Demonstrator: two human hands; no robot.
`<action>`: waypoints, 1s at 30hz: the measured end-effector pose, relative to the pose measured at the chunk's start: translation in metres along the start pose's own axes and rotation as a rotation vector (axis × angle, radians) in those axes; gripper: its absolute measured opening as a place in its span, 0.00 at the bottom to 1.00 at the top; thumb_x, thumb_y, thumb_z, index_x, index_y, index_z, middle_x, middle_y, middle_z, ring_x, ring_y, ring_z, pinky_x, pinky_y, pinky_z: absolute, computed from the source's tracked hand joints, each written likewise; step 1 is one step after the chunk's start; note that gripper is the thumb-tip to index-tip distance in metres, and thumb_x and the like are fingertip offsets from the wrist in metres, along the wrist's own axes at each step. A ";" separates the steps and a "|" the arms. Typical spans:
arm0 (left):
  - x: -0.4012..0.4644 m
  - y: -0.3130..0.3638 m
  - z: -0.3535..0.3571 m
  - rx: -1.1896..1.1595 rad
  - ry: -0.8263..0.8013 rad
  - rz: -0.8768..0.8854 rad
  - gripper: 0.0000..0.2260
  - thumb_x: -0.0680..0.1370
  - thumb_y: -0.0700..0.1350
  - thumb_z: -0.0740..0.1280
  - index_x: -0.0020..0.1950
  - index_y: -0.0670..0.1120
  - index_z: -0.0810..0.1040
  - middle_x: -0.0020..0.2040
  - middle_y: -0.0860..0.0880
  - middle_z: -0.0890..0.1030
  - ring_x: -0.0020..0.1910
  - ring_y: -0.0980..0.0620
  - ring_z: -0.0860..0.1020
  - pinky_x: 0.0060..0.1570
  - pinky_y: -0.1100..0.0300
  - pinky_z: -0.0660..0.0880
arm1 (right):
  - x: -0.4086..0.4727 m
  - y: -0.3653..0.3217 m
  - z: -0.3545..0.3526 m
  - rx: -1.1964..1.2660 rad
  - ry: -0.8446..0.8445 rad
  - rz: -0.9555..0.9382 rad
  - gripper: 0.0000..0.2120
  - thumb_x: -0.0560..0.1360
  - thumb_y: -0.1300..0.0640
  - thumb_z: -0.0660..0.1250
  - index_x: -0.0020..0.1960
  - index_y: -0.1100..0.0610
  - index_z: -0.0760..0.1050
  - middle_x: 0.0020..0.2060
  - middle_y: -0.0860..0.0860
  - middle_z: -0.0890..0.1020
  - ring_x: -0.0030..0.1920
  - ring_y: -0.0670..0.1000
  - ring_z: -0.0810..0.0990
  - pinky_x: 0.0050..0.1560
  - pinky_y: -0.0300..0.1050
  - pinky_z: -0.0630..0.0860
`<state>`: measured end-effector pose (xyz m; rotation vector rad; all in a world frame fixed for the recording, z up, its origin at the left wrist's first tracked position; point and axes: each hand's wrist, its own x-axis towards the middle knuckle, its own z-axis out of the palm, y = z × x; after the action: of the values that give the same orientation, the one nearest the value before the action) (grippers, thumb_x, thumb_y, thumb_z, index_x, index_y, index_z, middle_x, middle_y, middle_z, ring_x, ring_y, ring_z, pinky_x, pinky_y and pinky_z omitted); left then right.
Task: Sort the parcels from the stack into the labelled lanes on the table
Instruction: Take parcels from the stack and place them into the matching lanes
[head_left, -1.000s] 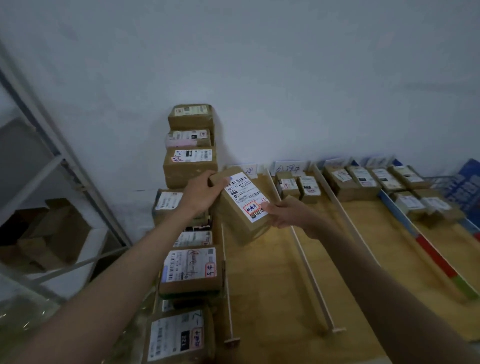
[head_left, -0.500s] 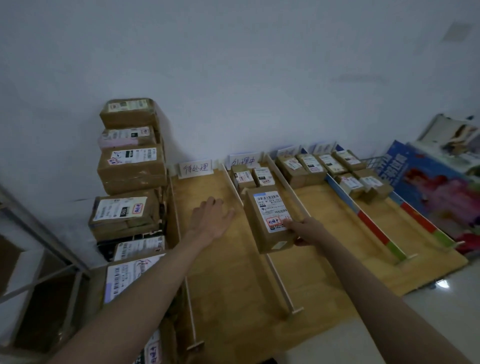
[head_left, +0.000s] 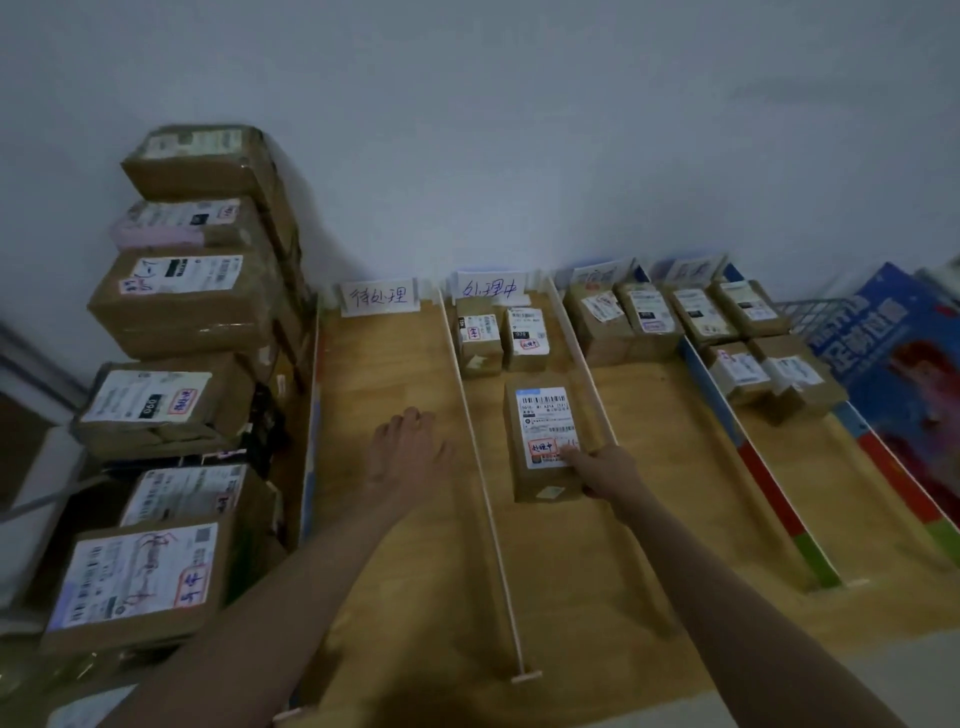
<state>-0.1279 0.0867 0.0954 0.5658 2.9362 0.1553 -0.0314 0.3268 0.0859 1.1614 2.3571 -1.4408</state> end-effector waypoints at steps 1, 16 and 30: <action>0.006 0.005 0.005 0.001 0.001 -0.017 0.22 0.80 0.58 0.57 0.69 0.47 0.73 0.64 0.47 0.75 0.61 0.47 0.75 0.61 0.52 0.69 | 0.014 0.002 0.001 -0.041 -0.014 -0.004 0.22 0.74 0.43 0.71 0.51 0.64 0.83 0.43 0.57 0.85 0.44 0.56 0.84 0.50 0.57 0.82; 0.038 0.011 0.065 0.009 -0.078 -0.234 0.25 0.82 0.58 0.56 0.75 0.48 0.66 0.73 0.48 0.69 0.71 0.47 0.67 0.72 0.52 0.63 | 0.147 0.000 0.068 -0.243 -0.230 -0.030 0.25 0.80 0.45 0.64 0.57 0.69 0.78 0.50 0.61 0.82 0.47 0.57 0.79 0.42 0.48 0.73; 0.031 0.006 0.070 0.011 -0.107 -0.288 0.24 0.82 0.58 0.56 0.75 0.49 0.67 0.72 0.48 0.70 0.71 0.48 0.67 0.70 0.52 0.64 | 0.173 -0.019 0.094 -0.147 -0.197 -0.047 0.28 0.80 0.42 0.61 0.57 0.69 0.78 0.53 0.62 0.82 0.53 0.61 0.81 0.55 0.58 0.78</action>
<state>-0.1431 0.1089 0.0234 0.1431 2.8735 0.0737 -0.1883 0.3395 -0.0340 0.8914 2.3219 -1.3045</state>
